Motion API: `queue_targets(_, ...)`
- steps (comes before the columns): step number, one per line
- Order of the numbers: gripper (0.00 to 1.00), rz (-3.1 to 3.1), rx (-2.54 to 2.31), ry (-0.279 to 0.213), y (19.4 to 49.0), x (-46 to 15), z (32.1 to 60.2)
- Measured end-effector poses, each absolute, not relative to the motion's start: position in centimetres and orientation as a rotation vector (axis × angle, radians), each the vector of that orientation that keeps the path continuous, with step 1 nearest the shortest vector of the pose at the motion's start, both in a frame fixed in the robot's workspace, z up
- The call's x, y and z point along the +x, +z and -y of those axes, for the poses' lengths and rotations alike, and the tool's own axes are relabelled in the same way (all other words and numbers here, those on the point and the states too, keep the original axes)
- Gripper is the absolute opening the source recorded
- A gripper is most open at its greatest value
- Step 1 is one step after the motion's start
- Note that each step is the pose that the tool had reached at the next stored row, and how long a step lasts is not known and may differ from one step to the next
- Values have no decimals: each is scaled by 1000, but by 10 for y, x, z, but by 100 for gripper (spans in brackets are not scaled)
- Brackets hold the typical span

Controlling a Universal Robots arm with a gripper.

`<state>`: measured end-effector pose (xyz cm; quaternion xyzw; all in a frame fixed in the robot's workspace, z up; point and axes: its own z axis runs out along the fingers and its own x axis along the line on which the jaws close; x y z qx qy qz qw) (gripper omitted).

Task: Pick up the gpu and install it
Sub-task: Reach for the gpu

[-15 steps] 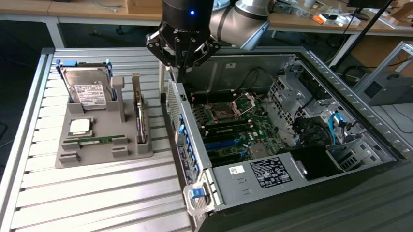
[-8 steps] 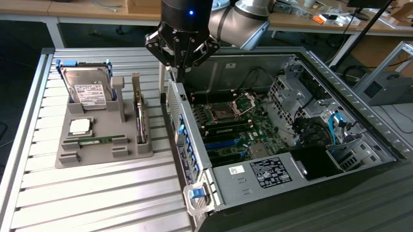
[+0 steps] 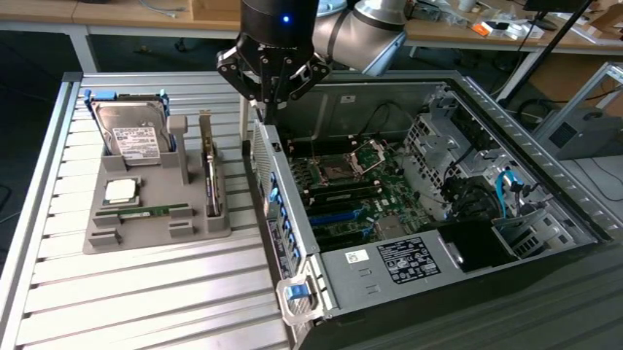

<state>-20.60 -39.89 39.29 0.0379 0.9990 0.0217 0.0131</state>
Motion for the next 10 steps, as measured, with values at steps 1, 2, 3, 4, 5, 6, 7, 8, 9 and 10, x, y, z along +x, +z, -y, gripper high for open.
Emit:
queue_targets(1,11,-3113,118,68,393,-206,399)
queue_targets(2,11,-3112,118,68,393,-206,399)
queue_targets(3,11,-3112,118,68,393,-207,399)
queue_targets(4,11,-3112,118,68,393,-207,399)
queue_targets(5,11,-3112,118,68,393,-207,399)
queue_targets(6,11,-3112,118,68,393,-207,399)
queue_targets(7,11,-3112,118,68,393,-208,399)
queue_targets(8,11,-3112,118,68,393,-208,399)
queue_targets(9,11,-3112,118,68,393,-208,399)
queue_targets(10,11,-3113,118,68,393,-209,399)
